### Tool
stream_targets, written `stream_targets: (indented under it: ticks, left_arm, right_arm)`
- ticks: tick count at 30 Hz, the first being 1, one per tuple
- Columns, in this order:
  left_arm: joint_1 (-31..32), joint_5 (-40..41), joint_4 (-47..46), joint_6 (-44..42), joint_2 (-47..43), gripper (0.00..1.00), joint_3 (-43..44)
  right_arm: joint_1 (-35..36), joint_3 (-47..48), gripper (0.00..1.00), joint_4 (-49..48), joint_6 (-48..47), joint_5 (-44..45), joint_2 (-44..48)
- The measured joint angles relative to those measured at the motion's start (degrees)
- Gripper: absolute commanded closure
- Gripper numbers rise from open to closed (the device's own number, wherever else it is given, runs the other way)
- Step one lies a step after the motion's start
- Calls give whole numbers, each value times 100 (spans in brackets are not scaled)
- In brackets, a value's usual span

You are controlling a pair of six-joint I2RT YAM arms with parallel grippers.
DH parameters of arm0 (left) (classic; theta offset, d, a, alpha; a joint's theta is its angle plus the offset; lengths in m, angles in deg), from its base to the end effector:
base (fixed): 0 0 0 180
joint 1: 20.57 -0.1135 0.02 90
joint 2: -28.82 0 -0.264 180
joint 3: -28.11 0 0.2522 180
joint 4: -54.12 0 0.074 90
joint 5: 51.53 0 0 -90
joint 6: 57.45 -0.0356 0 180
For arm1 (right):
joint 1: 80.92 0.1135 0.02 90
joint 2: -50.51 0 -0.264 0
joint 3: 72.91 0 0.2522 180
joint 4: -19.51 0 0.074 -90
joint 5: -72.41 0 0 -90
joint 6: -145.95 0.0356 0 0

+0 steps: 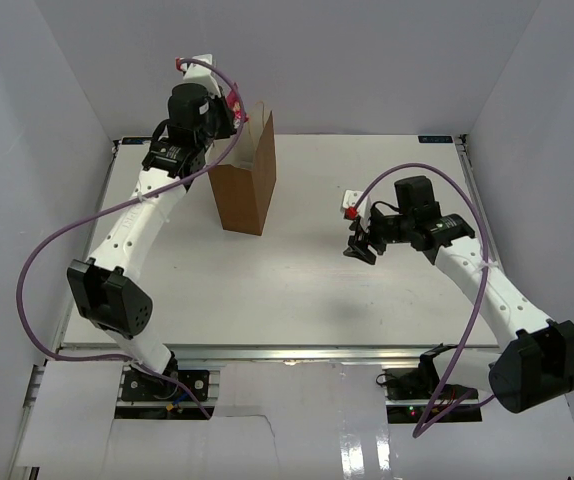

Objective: Place the snacks into the paper bag

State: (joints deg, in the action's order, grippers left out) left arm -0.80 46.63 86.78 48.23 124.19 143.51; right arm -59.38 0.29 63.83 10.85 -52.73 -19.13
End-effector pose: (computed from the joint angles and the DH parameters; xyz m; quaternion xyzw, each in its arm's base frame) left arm 0.3671 -0.1266 0.4388 -0.0167 0.7797 -0.1369 0.6108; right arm 0.2324 0.1138 0.3093 -0.5812 0.6551 0.1876 0.4448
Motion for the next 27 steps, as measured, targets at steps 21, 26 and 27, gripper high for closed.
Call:
stream_targets:
  ticks: [21,26,27]
  left_arm:
    - [-4,-1320,-105,354,-4035,2,-3134]
    - [-4,-1399,157,855,-6229,2,-4959]
    - [-4,-1392,229,964,-6487,2,-5193]
  right_arm:
    - [-857,647,10,-435,2361,2470,2]
    - [-986,608,10,-439,2898,3101,234]
    - [-986,581,10,-455,2994,3171,321]
